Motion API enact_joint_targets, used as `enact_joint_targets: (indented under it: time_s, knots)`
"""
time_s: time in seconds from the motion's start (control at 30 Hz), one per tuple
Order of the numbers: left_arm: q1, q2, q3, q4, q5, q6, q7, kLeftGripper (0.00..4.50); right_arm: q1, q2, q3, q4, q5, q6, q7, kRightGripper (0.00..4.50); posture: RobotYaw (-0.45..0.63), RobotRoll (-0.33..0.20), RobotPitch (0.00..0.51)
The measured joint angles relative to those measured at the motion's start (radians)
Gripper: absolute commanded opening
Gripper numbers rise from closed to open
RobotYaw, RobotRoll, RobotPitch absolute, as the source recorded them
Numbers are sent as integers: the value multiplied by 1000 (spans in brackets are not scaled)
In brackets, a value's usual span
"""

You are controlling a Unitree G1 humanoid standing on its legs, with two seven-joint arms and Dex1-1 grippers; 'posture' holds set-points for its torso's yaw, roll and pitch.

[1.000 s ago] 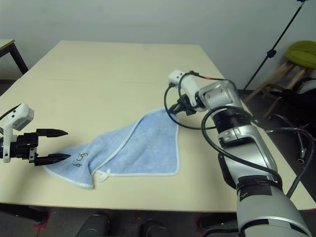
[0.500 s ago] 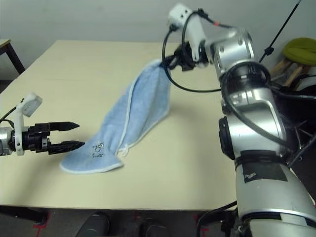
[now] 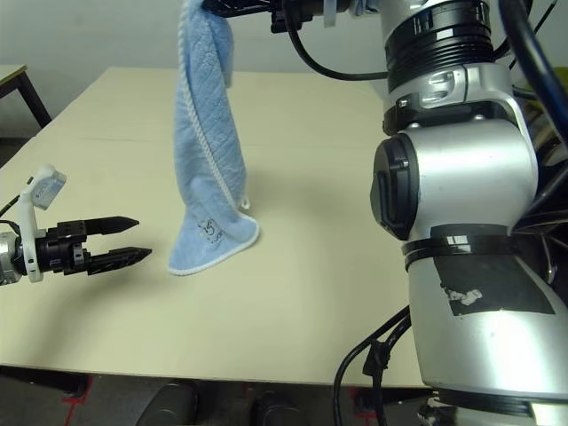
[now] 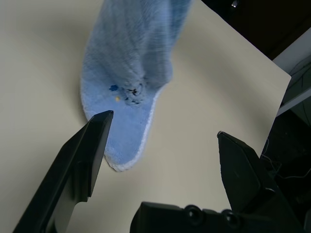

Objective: Fold the towel and set it aside.

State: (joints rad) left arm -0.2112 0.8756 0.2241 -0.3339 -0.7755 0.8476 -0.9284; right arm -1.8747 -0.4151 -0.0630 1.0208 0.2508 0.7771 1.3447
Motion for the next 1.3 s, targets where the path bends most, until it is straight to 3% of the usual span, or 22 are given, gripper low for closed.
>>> enact_joint_targets:
  time_s: [0.13,0.33,0.47,0.67,0.83,1.17,1.3]
  knots:
    - [-1,6,1,1,-2,1,3,4500,-85,-9,-86,29,45,-4,-140,32,270,0,38]
    - [-2,10,3,4,-2,1,3,4500,128,-22,1,158,-98,-153,-328,32,270,0,46]
    - [-1,37,6,6,1,1,-1,4500,247,-21,70,213,-191,-213,-369,32,275,0,49]
    - [-1,39,6,5,1,1,6,4500,309,-24,135,240,-306,-328,-453,32,283,0,51]
    - [-38,-5,-14,-11,-3,33,63,4500,327,-27,167,261,-360,-371,-472,32,291,0,46]
    - [-128,-87,-283,-44,149,20,141,4500,363,2,174,282,-423,-425,-552,32,296,0,60]
    - [-186,-161,-382,-18,219,1,152,4500,374,7,175,288,-437,-427,-571,32,307,0,53]
